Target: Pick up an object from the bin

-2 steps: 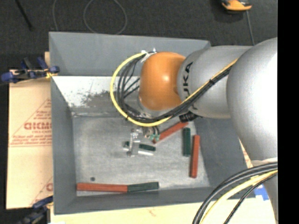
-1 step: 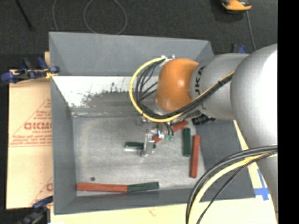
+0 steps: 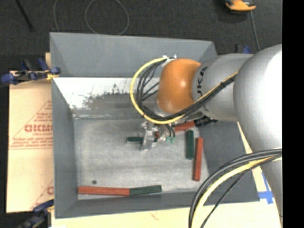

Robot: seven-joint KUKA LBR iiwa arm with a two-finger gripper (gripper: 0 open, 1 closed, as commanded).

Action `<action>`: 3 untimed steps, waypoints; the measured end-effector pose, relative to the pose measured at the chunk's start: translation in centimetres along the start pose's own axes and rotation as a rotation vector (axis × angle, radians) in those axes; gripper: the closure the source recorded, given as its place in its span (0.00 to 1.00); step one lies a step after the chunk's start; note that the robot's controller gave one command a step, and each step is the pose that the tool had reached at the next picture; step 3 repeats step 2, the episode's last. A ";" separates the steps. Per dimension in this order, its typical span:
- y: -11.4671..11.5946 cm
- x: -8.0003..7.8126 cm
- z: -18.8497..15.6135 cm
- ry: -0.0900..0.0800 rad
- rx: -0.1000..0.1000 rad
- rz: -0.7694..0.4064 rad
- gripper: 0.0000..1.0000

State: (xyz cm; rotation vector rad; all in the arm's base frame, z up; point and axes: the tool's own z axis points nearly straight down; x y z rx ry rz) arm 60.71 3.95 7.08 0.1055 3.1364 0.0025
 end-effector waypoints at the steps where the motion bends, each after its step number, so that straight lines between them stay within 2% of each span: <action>1: 3.0 -4.1 -11.9 -0.010 0.001 -0.237 1.00; 2: 0.6 -2.7 -24.5 -0.008 0.003 -0.595 1.00; 3: 0.6 -2.7 -24.5 -0.008 0.003 -0.595 1.00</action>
Offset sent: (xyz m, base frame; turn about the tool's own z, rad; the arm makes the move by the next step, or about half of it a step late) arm 0.0392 0.0278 0.1141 -0.2376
